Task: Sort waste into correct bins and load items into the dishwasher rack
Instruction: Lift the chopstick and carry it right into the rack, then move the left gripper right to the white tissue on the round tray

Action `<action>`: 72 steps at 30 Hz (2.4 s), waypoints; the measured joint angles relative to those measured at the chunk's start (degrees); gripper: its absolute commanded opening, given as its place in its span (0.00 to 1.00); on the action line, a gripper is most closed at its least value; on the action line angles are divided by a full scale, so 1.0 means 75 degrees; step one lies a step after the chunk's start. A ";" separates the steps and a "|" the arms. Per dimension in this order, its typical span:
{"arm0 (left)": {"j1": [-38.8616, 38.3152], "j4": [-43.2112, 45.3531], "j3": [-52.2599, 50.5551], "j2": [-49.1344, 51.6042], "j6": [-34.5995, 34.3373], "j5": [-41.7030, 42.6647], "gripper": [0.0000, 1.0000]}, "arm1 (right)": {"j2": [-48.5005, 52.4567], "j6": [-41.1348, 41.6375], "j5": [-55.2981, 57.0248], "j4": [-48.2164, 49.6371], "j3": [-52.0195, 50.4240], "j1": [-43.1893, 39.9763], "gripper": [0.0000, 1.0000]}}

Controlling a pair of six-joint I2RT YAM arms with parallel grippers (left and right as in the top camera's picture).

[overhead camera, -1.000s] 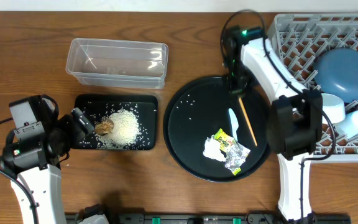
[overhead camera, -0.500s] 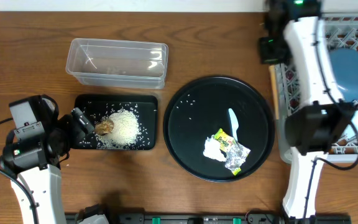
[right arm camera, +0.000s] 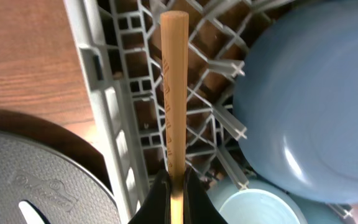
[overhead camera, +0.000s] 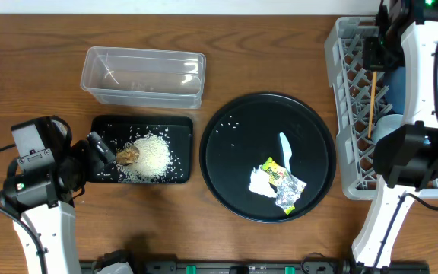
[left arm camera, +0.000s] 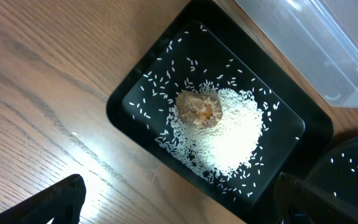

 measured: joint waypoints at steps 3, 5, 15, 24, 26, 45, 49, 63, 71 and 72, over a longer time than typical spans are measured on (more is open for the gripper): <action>0.0000 0.0003 0.0000 0.0000 0.0000 0.0000 0.98 | 0.0000 -0.0058 -0.0064 0.0079 0.0000 0.0006 0.08; 0.0000 0.0003 0.0000 0.0000 0.0000 0.0000 0.98 | 0.0000 -0.0093 -0.0108 0.0128 0.0000 0.0006 0.28; 0.0000 0.0003 0.0000 0.0000 0.0000 0.0000 0.98 | 0.0000 -0.0157 -0.0376 0.0044 -0.0003 0.0006 0.99; 0.0000 0.0003 0.0000 0.0000 0.0000 0.0000 0.98 | -0.0166 0.0522 -0.0985 -0.0280 -0.0012 0.0131 0.99; 0.0000 0.0000 0.0000 0.0000 0.0000 0.0000 0.98 | -0.0391 0.0761 -0.1029 -0.0431 -0.0020 0.0160 0.99; 0.0000 0.0000 0.0000 0.0000 0.0000 0.0000 0.98 | -0.2221 0.1687 -0.0784 -0.0790 0.0029 0.0160 0.99; 0.0000 0.0003 0.0000 0.0000 0.0000 0.0000 0.98 | -0.2221 0.1693 -0.0775 -0.0790 0.0029 0.0160 0.99; 0.0000 -0.0557 0.0000 0.0000 -0.0740 0.0839 0.98 | -0.2218 0.1714 -0.0772 -0.0790 0.0029 0.0160 0.99; -0.0903 -0.1029 0.0003 0.0000 0.0236 0.3217 0.98 | -0.2218 0.1714 -0.0772 -0.0793 0.0029 0.0160 0.99; -0.1177 -0.1052 0.0003 0.0000 0.0344 0.3302 0.98 | -0.2218 0.1714 -0.0775 -0.0790 0.0029 0.0160 0.99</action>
